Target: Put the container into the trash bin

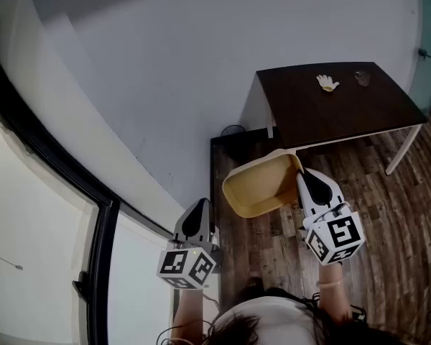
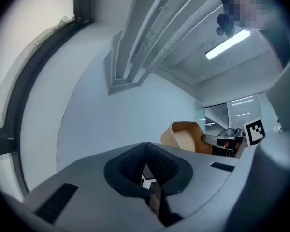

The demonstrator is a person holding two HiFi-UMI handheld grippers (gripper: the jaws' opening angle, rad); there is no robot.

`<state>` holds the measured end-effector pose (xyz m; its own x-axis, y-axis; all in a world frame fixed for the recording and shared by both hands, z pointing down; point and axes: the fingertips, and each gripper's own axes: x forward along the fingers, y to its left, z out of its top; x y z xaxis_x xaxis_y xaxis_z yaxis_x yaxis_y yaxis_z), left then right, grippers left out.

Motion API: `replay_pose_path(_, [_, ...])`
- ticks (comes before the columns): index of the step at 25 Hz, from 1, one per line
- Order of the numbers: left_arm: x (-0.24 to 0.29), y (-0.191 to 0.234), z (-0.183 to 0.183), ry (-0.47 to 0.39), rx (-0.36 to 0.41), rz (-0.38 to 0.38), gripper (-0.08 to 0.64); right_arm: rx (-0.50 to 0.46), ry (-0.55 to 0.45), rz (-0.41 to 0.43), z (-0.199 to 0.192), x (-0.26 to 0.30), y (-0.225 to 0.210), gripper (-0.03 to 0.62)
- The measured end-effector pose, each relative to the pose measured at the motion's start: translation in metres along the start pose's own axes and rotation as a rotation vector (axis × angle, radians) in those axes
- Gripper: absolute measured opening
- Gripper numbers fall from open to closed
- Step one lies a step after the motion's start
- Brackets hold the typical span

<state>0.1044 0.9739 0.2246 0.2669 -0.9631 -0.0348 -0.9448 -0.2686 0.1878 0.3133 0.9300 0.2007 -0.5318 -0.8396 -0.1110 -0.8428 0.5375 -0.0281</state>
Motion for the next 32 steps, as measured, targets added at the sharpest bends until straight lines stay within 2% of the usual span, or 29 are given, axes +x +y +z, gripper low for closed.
replay_pose_path(4, [0.004, 0.017, -0.002, 0.024, 0.009, -0.013, 0.020, -0.018, 0.010, -0.002, -0.003, 0.014, 0.014, 0.020])
replay_pose_path(9, [0.011, 0.041, -0.001, 0.028, -0.015, -0.021, 0.020, -0.077, -0.003, -0.023, -0.001, 0.034, 0.027, 0.020])
replay_pose_path(14, [0.020, 0.061, -0.003, 0.036, -0.029, -0.046, 0.020, -0.089, 0.012, -0.046, -0.008, 0.057, 0.036, 0.020])
replay_pose_path(24, [0.042, 0.101, -0.012, 0.070, -0.059, -0.086, 0.020, -0.037, 0.017, -0.096, -0.019, 0.103, 0.050, 0.020])
replay_pose_path(32, [0.060, 0.132, -0.004, 0.056, -0.062, -0.083, 0.020, -0.003, 0.044, -0.122, -0.032, 0.139, 0.060, 0.020])
